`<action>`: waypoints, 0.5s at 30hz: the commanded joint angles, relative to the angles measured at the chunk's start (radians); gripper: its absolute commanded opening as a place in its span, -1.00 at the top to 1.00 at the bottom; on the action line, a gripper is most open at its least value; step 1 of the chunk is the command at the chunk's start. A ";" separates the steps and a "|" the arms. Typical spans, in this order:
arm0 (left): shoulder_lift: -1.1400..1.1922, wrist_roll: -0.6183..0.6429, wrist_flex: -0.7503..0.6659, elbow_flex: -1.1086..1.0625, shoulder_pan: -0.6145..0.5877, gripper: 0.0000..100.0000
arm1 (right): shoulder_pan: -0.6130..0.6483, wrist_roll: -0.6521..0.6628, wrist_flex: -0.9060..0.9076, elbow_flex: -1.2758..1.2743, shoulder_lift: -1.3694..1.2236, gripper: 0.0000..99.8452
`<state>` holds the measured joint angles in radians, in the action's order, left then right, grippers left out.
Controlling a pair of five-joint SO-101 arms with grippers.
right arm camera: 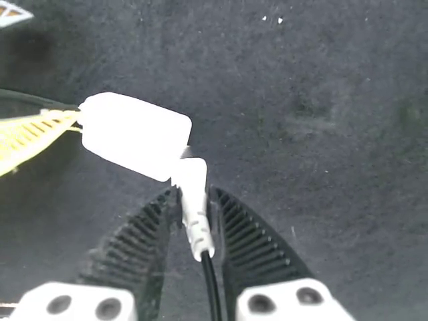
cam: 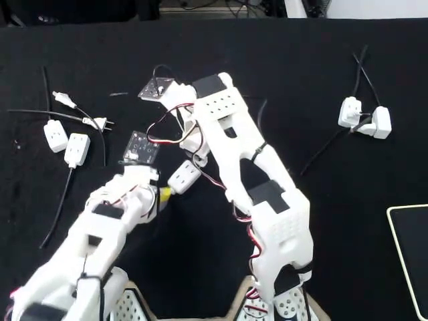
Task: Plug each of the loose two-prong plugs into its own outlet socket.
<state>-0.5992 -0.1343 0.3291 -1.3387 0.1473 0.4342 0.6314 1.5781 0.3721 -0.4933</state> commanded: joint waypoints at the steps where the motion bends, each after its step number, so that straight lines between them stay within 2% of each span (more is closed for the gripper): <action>1: 0.127 0.031 0.034 0.131 0.005 0.51 | 0.012 -0.009 -0.008 0.059 0.053 0.98; 8: 0.135 0.035 0.054 0.151 0.008 0.51 | 0.011 -0.009 0.066 0.133 0.053 0.98; 15: 0.118 0.035 -0.072 0.143 0.051 0.51 | 0.008 -0.009 0.152 0.234 0.047 0.98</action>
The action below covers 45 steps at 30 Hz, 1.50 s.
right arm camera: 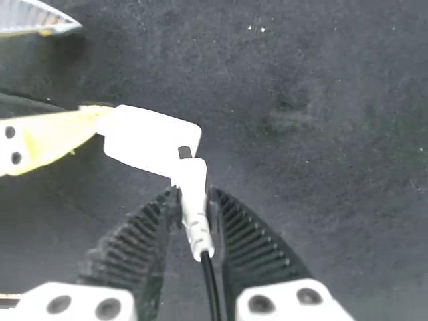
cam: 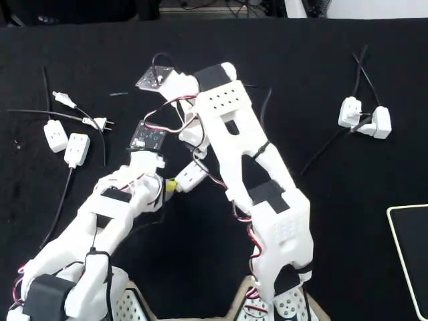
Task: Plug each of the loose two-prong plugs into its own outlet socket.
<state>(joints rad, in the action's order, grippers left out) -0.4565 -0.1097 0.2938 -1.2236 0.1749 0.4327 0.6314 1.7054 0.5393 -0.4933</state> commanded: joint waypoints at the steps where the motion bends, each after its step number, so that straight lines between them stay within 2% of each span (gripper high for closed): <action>1: -0.025 0.011 -0.037 0.028 0.024 0.51 | 0.009 -0.009 0.021 0.054 0.045 0.98; 6: -0.043 0.012 -0.029 -0.005 -0.005 0.51 | 0.005 -0.005 -0.037 -0.038 0.047 0.98; 9: -0.106 0.012 0.028 -0.028 -0.021 0.51 | -0.006 -0.006 -0.040 -0.059 0.047 0.98; 15: -0.376 0.011 0.206 -0.105 -0.058 0.51 | -0.040 -0.104 -0.032 -0.081 0.047 0.98; 19: -0.572 0.011 0.235 -0.193 -0.079 0.51 | -0.064 -0.186 -0.029 -0.093 0.045 0.98; 23: -0.723 0.011 0.242 -0.265 -0.071 0.51 | -0.071 -0.222 -0.032 -0.114 0.045 0.98; 25: -0.767 0.011 0.293 -0.263 -0.071 0.51 | -0.071 -0.222 -0.038 -0.130 0.044 0.98; 28: -0.786 0.011 0.342 -0.245 -0.071 0.51 | -0.071 -0.226 -0.058 -0.151 0.044 0.98; 45: -0.786 0.006 0.342 -0.245 -0.073 0.51 | -0.037 -0.226 -0.094 -0.142 -0.022 0.98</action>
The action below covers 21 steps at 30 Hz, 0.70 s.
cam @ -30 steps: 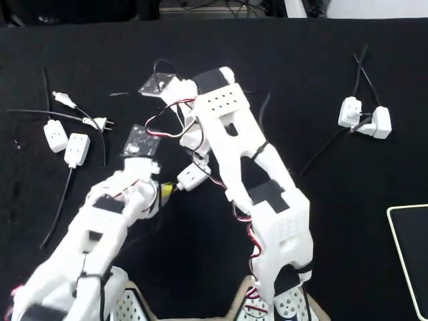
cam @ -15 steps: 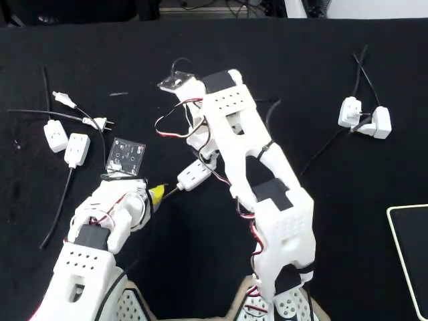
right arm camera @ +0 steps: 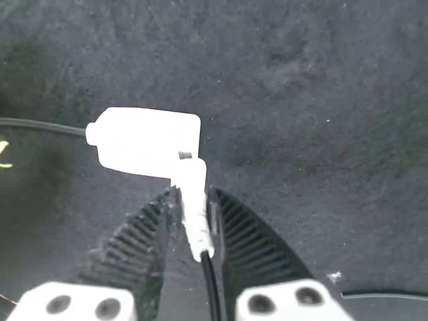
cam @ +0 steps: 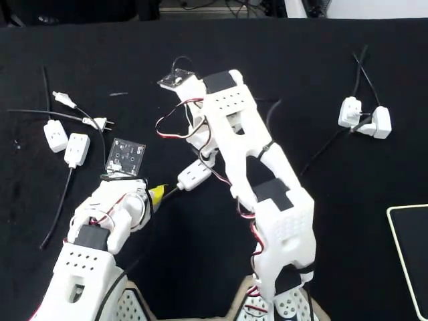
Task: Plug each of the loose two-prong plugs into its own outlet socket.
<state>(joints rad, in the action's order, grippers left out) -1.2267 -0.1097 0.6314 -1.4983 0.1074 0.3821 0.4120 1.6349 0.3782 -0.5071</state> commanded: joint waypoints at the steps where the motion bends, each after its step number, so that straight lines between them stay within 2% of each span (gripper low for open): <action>1: -0.015 0.006 0.005 0.030 -0.005 0.51 | 0.017 -0.006 -0.018 0.030 -0.025 0.98; 8: -0.020 0.006 0.006 0.030 -0.010 0.51 | 0.021 -0.006 0.048 0.105 -0.059 0.98; 21: -0.025 0.005 0.006 0.030 -0.012 0.51 | 0.124 -0.008 0.025 0.113 -0.128 0.98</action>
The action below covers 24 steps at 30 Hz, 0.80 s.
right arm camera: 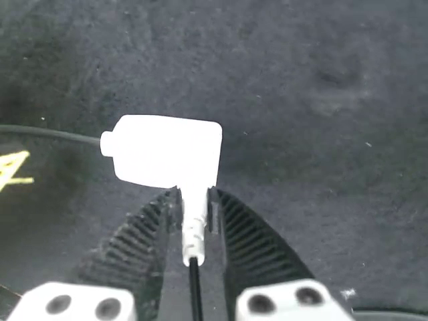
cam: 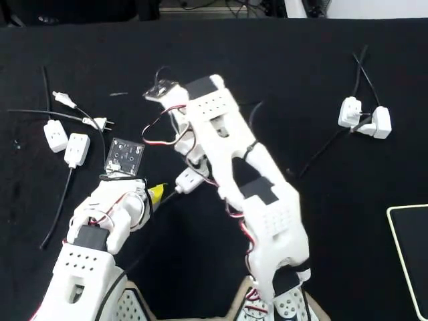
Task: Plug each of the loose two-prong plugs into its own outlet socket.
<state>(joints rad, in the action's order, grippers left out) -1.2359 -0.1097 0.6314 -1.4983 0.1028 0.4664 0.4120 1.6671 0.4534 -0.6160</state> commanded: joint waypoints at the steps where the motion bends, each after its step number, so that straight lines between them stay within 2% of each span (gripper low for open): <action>1: -0.015 0.005 0.006 0.030 -0.007 0.51 | 0.043 -0.008 -0.008 0.039 -0.028 0.98; 19: -0.015 0.003 0.005 0.030 -0.007 0.51 | 0.061 -0.005 -0.014 0.035 0.025 0.97; 21: -0.015 0.003 0.005 0.030 -0.008 0.51 | 0.061 -0.003 -0.017 0.035 0.048 0.90; 24: -0.015 0.003 0.005 0.030 -0.008 0.51 | 0.061 -0.006 -0.020 0.035 0.073 0.70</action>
<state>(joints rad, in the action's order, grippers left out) -1.2359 -0.1097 0.6314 -1.4983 0.1028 0.4987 0.4104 1.6609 0.4641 -0.6314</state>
